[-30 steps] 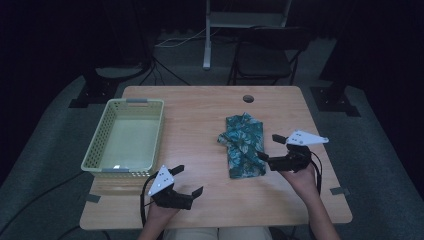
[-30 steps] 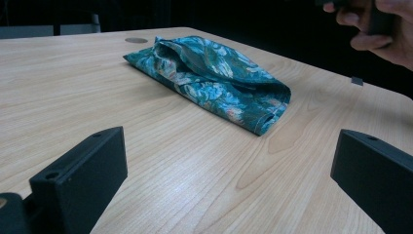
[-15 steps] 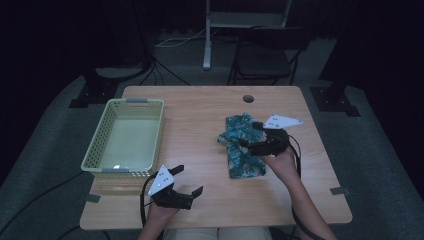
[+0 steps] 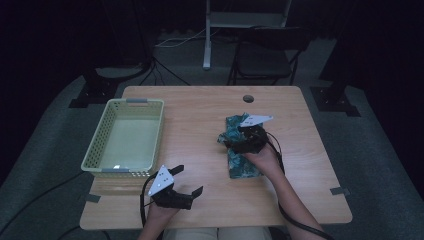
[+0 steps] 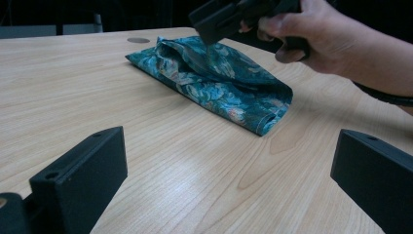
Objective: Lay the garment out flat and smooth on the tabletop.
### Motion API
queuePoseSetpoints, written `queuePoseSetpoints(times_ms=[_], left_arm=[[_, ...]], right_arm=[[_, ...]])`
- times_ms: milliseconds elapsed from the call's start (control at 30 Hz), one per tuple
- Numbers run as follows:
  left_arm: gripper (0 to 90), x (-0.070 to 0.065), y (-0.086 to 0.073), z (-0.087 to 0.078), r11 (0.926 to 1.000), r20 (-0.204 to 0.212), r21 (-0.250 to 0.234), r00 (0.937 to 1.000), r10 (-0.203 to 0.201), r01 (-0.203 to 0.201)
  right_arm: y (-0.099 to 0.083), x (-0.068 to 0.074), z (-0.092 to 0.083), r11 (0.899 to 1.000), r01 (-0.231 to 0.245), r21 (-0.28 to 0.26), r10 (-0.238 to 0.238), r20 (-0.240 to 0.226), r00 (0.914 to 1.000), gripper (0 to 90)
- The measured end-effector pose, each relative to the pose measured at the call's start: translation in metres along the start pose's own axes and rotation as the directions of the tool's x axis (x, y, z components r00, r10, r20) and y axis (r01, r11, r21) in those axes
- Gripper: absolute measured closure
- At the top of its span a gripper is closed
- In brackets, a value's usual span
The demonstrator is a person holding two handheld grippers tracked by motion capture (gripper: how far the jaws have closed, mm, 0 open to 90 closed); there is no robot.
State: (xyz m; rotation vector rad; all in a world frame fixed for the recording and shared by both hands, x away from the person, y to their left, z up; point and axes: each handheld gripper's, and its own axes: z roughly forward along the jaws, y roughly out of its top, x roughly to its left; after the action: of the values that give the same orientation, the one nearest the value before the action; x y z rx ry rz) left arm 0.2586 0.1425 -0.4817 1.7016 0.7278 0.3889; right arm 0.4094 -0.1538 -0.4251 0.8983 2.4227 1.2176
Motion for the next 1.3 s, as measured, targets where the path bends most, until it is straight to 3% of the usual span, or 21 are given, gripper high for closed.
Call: queuePoseSetpoints(times_ms=[133, 400, 533, 667, 800, 900, 967, 1300], left_arm=[[0.5, 0.0, 0.0, 0.0, 1.0, -0.002, 0.001, 1.0, -0.003, 0.003], [0.5, 0.0, 0.0, 0.0, 1.0, -0.004, 0.001, 1.0, -0.003, 0.003], [0.5, 0.0, 0.0, 0.0, 1.0, -0.003, 0.0, 1.0, -0.005, 0.005], [0.5, 0.0, 0.0, 0.0, 1.0, -0.004, 0.0, 1.0, -0.006, 0.006], [0.5, 0.0, 0.0, 0.0, 1.0, -0.012, 0.0, 0.9999, -0.007, 0.007], [0.4, 0.0, 0.0, 0.0, 1.0, -0.015, 0.0, 0.9999, -0.007, 0.007], [0.5, 0.0, 0.0, 0.0, 1.0, -0.012, 0.002, 0.9999, -0.008, 0.008], [0.5, 0.0, 0.0, 0.0, 1.0, -0.023, 0.001, 0.9997, -0.009, 0.009]], right_arm=[[-0.003, -0.004, 0.01, 0.999, -0.01, 0.031, 0.01, 0.011, 0.9999, 17.1], [-0.003, -0.004, 0.029, 0.994, 0.017, 0.11, -0.024, 0.065, 0.9976, 18.9], [-0.003, -0.003, 0.039, 0.988, 0.029, 0.151, -0.043, 0.092, 0.9948, 29.3], [-0.003, -0.004, 0.044, 0.983, 0.018, 0.182, -0.043, 0.134, 0.99, 46.1], [-0.002, -0.007, 0.046, 0.976, 0.012, 0.218, -0.045, 0.149, 0.9878, 63.7], [-0.001, -0.009, 0.041, 0.976, 0.013, 0.217, -0.047, 0.156, 0.9866, 81.7], [0.0, -0.011, 0.036, 0.978, 0.009, 0.21, -0.041, 0.146, 0.9885, 85.4], [0.002, -0.02, -0.016, 0.995, -0.022, 0.093, 0.003, 0.196, 0.9806, 86.0]])
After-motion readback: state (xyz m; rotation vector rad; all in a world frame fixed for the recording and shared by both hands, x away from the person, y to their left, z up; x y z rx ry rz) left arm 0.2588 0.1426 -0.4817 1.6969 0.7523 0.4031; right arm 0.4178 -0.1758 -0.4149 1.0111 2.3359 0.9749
